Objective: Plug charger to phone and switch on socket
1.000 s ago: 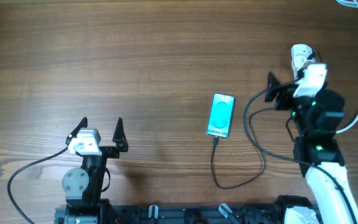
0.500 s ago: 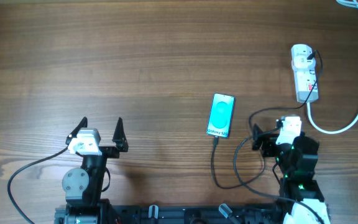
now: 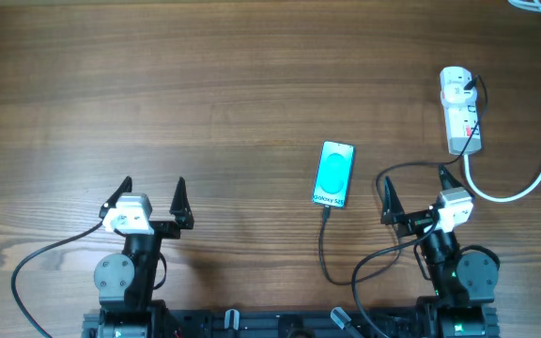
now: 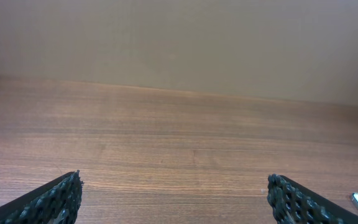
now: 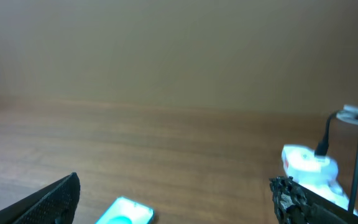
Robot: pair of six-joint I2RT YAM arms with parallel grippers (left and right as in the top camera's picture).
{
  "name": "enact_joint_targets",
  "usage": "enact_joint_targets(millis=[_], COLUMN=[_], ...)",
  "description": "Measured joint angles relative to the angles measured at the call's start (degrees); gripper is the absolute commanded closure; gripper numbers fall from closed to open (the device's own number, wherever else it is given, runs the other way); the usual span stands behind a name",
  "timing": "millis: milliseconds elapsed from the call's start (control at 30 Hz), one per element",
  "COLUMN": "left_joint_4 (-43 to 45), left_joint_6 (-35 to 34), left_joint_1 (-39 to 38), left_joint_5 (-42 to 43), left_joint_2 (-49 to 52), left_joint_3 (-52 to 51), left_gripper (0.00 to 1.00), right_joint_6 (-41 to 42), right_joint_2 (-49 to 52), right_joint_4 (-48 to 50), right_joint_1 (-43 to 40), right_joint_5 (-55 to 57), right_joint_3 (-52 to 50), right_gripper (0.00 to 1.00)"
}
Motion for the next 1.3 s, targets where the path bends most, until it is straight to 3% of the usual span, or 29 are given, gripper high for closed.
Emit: enact_joint_targets(millis=[1300], left_joint_4=[0.0], left_joint_6=[0.0], left_joint_1=[0.0], left_joint_5=[0.02], left_joint_2=[0.0], left_joint_3=[0.0], left_gripper=[0.0], right_joint_6=[1.6], right_joint_2=[-0.15], right_joint_4=[-0.5], right_joint_1=[0.04], right_joint_5=[-0.46], right_joint_3=[0.0], right_gripper=[0.0])
